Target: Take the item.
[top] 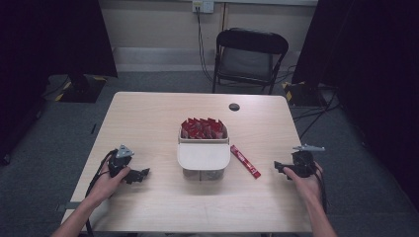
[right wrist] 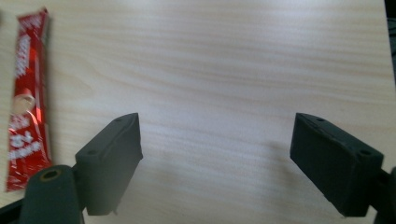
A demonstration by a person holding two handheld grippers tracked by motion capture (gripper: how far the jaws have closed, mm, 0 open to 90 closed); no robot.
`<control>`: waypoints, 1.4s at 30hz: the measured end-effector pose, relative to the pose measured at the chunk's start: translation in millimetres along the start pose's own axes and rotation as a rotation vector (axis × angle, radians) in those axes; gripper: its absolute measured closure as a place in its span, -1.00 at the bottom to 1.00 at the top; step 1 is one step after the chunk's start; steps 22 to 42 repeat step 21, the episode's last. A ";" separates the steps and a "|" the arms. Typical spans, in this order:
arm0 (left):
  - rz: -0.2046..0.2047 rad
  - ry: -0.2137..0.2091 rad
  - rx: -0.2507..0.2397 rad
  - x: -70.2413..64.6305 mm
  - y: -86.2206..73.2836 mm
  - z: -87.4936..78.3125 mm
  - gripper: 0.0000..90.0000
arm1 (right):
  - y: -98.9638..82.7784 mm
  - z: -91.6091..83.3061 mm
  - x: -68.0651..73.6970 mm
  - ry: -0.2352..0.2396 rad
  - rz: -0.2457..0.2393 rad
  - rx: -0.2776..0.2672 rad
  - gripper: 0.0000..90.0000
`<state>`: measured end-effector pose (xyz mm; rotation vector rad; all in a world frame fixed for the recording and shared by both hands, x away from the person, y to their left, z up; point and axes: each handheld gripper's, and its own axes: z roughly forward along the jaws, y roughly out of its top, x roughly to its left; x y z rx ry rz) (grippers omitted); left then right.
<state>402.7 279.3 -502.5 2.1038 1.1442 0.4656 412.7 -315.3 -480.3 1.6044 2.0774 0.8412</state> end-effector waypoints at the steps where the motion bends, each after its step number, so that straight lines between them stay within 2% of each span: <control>1: 0.000 0.000 0.000 0.0 0.0 0.0 -1.00 | -3.6 5.8 4.0 -0.019 -0.024 0.025 -0.65; 2: 0.001 0.000 0.001 0.1 0.1 0.0 -1.00 | -6.3 7.7 7.7 -0.049 -0.058 0.013 -0.66; 9: 0.001 -0.002 0.002 0.2 0.1 0.0 -1.00 | -10.1 10.4 9.9 -0.056 -0.046 -0.033 -0.75; 10: 0.001 -0.002 0.002 0.2 0.1 0.0 -1.00 | -12.3 12.7 10.6 -0.065 -0.038 -0.059 -0.82; 12: 0.003 -0.003 0.003 0.3 0.1 -0.1 -1.00 | -14.7 14.3 11.7 -0.069 -0.034 -0.087 -0.83; 21: 0.003 -0.001 0.003 0.4 0.2 0.1 -1.00 | -16.2 13.1 12.9 -0.082 -0.019 -0.087 -0.83; 42: 0.003 -0.001 0.003 0.4 0.2 0.1 -1.00 | -16.2 13.1 12.9 -0.082 -0.019 -0.087 -0.83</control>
